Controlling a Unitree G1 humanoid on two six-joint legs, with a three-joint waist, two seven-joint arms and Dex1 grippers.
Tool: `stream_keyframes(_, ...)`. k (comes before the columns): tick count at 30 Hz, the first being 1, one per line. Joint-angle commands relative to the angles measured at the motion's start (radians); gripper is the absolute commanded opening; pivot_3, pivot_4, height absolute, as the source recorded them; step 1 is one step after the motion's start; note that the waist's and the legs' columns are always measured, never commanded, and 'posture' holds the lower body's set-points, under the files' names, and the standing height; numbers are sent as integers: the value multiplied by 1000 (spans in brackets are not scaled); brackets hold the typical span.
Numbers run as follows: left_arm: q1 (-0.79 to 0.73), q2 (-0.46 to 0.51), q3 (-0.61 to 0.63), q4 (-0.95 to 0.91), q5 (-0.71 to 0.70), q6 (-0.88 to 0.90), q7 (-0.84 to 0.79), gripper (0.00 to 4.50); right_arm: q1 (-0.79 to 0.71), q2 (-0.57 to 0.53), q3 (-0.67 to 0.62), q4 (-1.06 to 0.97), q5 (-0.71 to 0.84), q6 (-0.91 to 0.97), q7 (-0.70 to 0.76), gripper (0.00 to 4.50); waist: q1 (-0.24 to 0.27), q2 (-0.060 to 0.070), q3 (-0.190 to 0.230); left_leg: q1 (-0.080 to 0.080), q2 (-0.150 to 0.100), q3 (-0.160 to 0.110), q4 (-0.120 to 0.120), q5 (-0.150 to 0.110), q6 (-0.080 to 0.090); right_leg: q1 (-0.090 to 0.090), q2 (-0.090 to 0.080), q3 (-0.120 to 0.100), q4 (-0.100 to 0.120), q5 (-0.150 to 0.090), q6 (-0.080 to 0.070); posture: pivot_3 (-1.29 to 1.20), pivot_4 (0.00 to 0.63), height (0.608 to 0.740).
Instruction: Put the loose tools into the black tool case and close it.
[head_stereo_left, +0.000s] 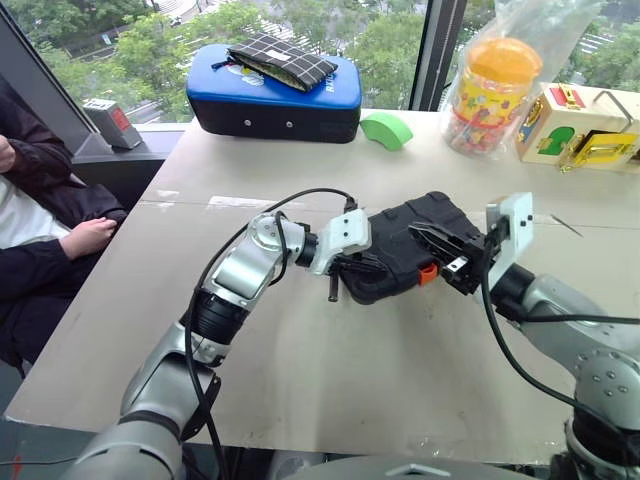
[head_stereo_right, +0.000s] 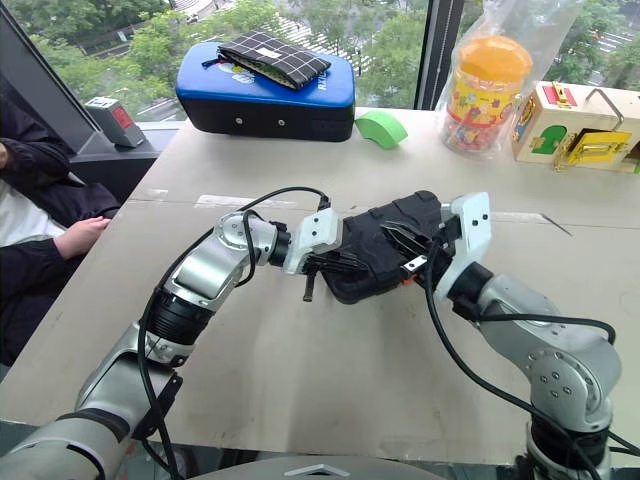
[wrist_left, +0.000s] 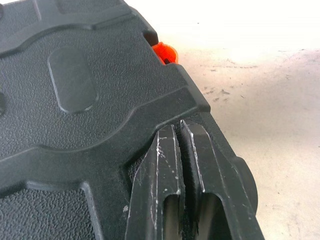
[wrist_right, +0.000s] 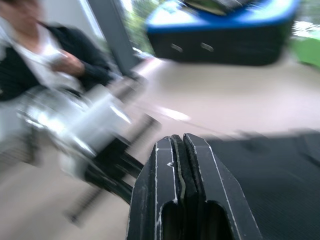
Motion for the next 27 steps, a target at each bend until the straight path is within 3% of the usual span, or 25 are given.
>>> stream_keyframes(1,83,-50,110,-4,-107,16,57,155,110,-92,17,-40,-191,-198,76,0,2,0,1,0,0,0,0,0,0,0,0,-1,0,0,0,0,150,740)
stream_keyframes(2,89,-56,152,-28,-150,66,70,155,142,-115,5,-32,-209,-223,104,0,5,0,4,-1,0,-1,0,0,0,0,0,-2,0,0,0,0,150,740)
stream_keyframes(3,100,-58,189,-56,-191,100,81,0,170,-133,-8,-24,-223,-250,125,530,6,0,7,-1,0,-2,1,0,0,0,0,-3,0,0,1,0,150,740)
stream_keyframes(4,115,-56,219,-88,-225,128,95,410,200,-167,-17,-18,-243,-279,160,1012,6,0,8,-1,0,-2,1,0,0,0,0,-3,0,0,1,0,150,740)
stream_keyframes(6,162,-38,276,-171,-291,184,115,797,259,-227,-69,-18,-251,-314,232,1607,2,1,13,-1,0,-2,1,0,0,0,1,-3,1,-1,2,0,150,740)
stream_keyframes(7,188,-29,304,-210,-313,201,128,1308,291,-256,-107,-22,-250,-323,275,1944,1,2,14,-1,0,-2,2,0,0,0,1,-3,2,-1,3,0,150,740)
stream_keyframes(8,207,-21,323,-238,-328,217,142,1429,319,-275,-139,-21,-248,-335,308,2048,1,1,15,-1,0,-2,2,0,0,0,1,-3,2,-1,3,0,150,740)
stream_keyframes(13,459,128,464,-430,-406,269,137,3832,666,-342,-515,-44,-162,-422,627,4425,6,2,16,1,0,-4,-5,0,-1,2,1,-4,-3,0,1,0,150,740)
stream_keyframes(14,498,154,481,-449,-416,269,130,4367,712,-334,-568,-46,-143,-437,659,4500,7,2,16,1,1,-4,-9,0,-1,2,1,-4,-7,-1,1,0,150,740)
stream_keyframes(15,534,176,496,-465,-425,266,124,4467,752,-324,-616,-47,-126,-451,688,4500,8,2,16,1,1,-4,-9,0,-1,2,1,-5,-7,0,1,0,150,740)
stream_keyframes(20,694,279,555,-490,-422,219,62,4467,920,-263,-783,-44,-116,-531,803,4500,21,2,18,2,1,-2,-8,2,-3,3,-3,-6,-8,-1,1,0,150,740)
stream_keyframes(27,771,340,561,-474,-427,195,18,4467,993,-212,-792,9,-160,-619,843,4500,25,4,19,0,2,5,-9,2,-4,1,-13,-9,-9,-3,-3,0,150,740)
